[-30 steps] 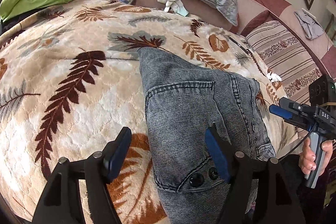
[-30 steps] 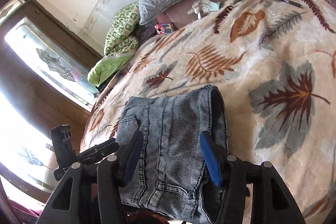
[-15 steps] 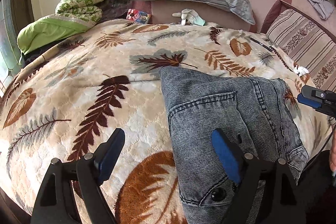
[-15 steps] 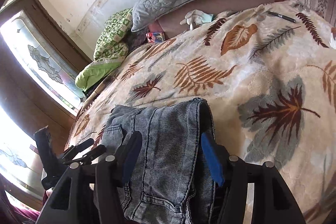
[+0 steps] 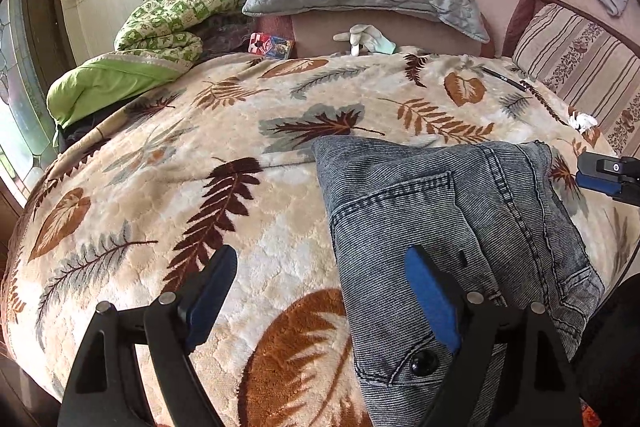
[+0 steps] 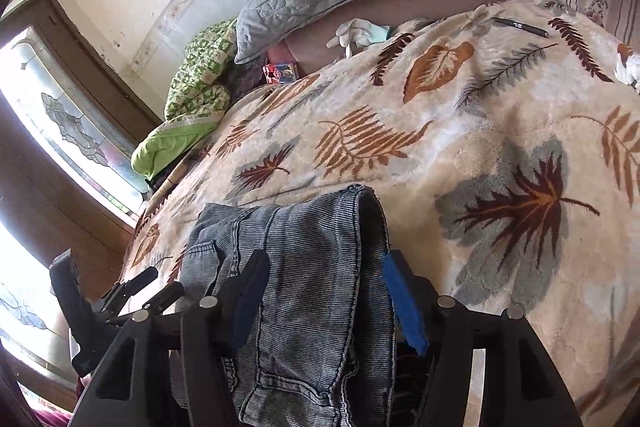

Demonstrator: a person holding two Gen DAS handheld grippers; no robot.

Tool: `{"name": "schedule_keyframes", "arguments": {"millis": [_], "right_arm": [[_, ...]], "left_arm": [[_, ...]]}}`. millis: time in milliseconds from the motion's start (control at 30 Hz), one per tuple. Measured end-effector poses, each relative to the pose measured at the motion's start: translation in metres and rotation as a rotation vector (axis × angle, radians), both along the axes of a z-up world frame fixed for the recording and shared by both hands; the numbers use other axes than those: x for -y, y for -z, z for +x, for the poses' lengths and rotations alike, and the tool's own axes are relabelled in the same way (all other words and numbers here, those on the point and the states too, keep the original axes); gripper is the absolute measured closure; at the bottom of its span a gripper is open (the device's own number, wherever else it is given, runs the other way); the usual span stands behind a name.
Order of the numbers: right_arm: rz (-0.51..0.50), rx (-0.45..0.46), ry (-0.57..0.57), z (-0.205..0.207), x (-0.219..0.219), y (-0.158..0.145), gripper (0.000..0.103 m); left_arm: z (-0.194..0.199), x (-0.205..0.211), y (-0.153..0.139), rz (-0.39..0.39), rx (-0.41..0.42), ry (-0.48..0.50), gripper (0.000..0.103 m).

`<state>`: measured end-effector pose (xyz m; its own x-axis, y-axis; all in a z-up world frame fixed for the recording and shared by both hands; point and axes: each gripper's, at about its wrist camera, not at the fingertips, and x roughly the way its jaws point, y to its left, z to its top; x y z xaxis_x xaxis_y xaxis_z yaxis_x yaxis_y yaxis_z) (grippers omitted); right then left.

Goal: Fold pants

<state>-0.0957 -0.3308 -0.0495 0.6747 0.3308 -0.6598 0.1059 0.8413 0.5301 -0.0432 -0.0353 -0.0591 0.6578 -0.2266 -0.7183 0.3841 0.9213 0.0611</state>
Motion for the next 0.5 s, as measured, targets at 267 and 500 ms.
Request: {"name": "schedule_keyframes", "arguments": {"millis": [267, 500], "right_arm": [[0.001, -0.004, -0.003, -0.0013, -0.0012, -0.0001, 0.040], [0.006, -0.001, -0.003, -0.0019, -0.0005, -0.0002, 0.040]], "left_arm": [[0.0018, -0.0034, -0.0018, -0.001, -0.015, -0.009, 0.017], [0.0026, -0.0060, -0.0032, -0.050, -0.050, 0.009, 0.017]]}}
